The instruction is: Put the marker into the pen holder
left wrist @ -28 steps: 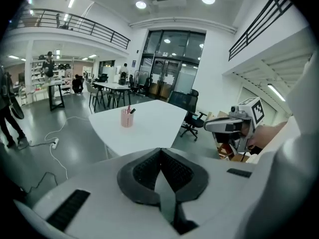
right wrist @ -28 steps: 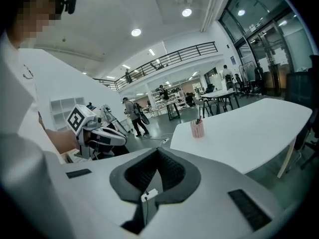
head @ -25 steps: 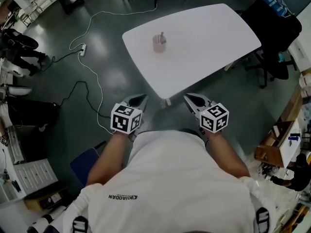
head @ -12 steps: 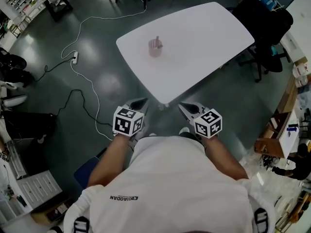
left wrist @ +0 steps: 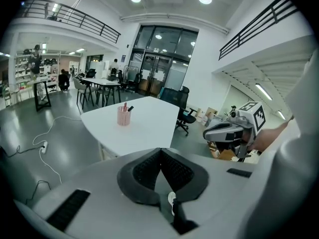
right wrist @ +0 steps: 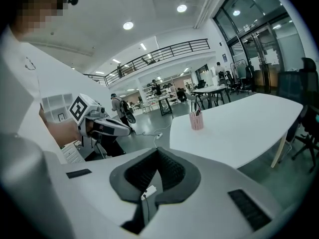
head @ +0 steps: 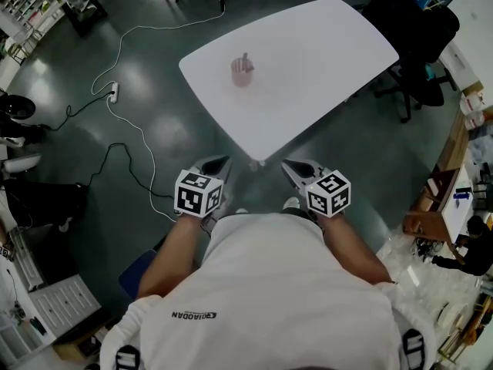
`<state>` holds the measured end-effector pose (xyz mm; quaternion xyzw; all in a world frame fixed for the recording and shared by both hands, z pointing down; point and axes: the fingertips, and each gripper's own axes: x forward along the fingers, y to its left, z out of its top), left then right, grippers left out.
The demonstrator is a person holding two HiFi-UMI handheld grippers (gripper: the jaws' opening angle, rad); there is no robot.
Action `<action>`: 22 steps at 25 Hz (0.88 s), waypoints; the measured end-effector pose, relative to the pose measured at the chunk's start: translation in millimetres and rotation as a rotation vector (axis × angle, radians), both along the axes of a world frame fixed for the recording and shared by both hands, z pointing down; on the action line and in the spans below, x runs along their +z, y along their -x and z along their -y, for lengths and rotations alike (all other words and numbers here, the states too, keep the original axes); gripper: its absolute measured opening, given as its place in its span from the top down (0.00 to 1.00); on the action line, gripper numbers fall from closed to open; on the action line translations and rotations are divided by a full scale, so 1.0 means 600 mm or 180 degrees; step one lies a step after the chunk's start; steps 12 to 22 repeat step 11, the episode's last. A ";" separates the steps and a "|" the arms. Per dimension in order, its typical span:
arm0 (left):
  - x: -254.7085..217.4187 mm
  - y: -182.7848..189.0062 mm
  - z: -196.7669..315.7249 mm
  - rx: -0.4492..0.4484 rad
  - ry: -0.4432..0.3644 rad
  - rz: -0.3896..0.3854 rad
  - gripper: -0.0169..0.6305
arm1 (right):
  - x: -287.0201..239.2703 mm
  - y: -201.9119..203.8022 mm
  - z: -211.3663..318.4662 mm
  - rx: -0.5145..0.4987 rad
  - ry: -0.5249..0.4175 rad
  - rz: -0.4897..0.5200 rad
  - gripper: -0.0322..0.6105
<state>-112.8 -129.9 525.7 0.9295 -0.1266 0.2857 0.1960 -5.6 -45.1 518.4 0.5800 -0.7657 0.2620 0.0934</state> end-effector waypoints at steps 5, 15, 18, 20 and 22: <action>-0.001 0.007 -0.002 0.0002 -0.0018 -0.0004 0.93 | -0.006 0.010 0.000 -0.0019 -0.0020 -0.0036 0.92; 0.001 0.007 -0.005 0.0012 -0.0025 -0.0006 0.93 | -0.004 0.003 -0.005 0.0015 -0.0010 -0.0053 0.92; 0.001 0.007 -0.005 0.0012 -0.0025 -0.0006 0.93 | -0.004 0.003 -0.005 0.0015 -0.0010 -0.0053 0.92; 0.001 0.007 -0.005 0.0012 -0.0025 -0.0006 0.93 | -0.004 0.003 -0.005 0.0015 -0.0010 -0.0053 0.92; 0.001 0.007 -0.005 0.0012 -0.0025 -0.0006 0.93 | -0.004 0.003 -0.005 0.0015 -0.0010 -0.0053 0.92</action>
